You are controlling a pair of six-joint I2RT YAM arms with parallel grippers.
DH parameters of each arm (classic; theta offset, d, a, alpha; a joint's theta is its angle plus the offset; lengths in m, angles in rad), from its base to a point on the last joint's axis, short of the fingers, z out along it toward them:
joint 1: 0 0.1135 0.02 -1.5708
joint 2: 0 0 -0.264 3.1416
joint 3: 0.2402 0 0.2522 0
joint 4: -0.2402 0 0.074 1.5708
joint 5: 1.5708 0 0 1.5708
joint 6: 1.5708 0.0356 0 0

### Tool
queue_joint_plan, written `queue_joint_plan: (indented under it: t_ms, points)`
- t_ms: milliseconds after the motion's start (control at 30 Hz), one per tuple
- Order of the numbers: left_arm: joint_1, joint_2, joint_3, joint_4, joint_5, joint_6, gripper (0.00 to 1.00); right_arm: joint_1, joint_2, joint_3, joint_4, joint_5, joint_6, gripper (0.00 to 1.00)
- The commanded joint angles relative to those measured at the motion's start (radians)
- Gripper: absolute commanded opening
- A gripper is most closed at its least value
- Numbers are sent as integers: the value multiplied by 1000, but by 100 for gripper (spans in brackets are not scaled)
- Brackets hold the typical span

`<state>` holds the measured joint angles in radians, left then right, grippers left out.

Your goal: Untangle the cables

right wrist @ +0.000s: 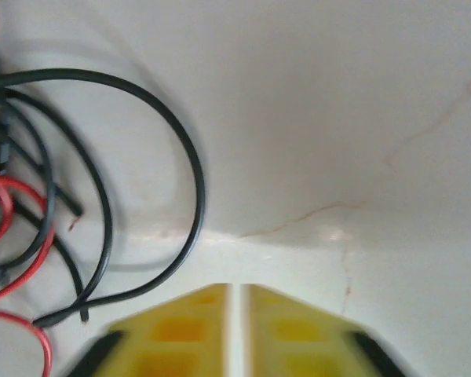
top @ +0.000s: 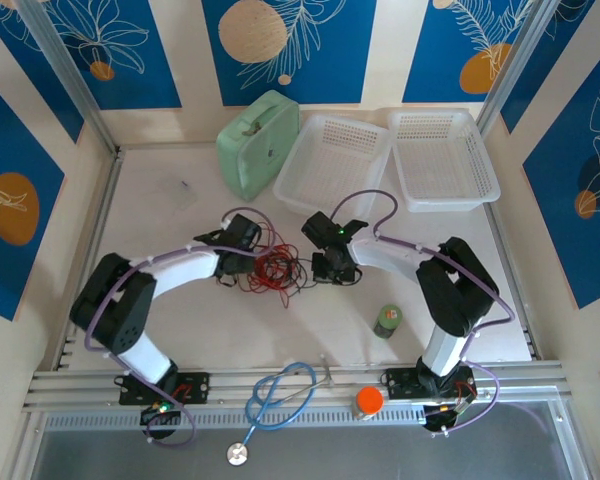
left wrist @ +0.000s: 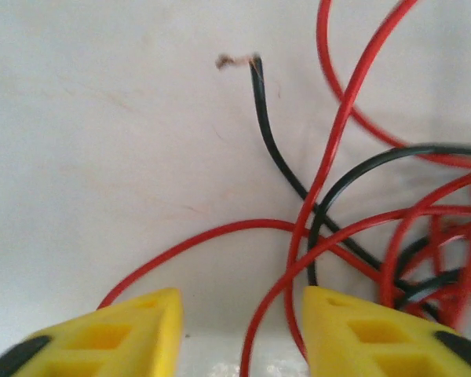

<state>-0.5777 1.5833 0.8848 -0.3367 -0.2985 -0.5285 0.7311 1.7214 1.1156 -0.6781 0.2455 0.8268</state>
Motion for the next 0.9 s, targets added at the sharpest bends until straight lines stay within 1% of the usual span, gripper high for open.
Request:
queue_joint_plan:
  t_ms: [0, 33, 100, 200, 333, 500, 667, 767, 800, 867]
  points:
    - [-4, -110, 15, 11, 53, 70, 52, 8, -40, 32, 35, -77, -50, 33]
    - [-5, -122, 23, 13, 87, 69, 54, 6, -32, 45, 49, -92, -62, 38]
    - [-6, -125, 36, 7, 136, 56, 57, -1, 0, 74, 68, -120, -74, 45]
    - [-7, -100, 26, 17, 185, 23, 57, -10, 80, 125, 88, -166, -84, 46]
    - [-8, -43, -7, 31, 193, -15, 57, 0, 167, 183, 119, -223, -78, 48]
    - [-7, 1, -58, 94, 187, -48, 56, 24, 217, 232, 114, -214, -68, 52]
    - [-8, 108, -64, 154, 188, -59, 55, 37, 261, 240, 101, -200, -53, 55]
    - [-8, 171, -64, 180, 180, -73, 50, 39, 302, 249, 79, -171, -44, 54]
    - [-8, 182, -68, 188, 173, -78, 47, 38, 316, 252, 69, -158, -42, 51]
    - [-8, 188, -73, 185, 152, -80, 43, 38, 337, 260, 40, -123, -38, 36]
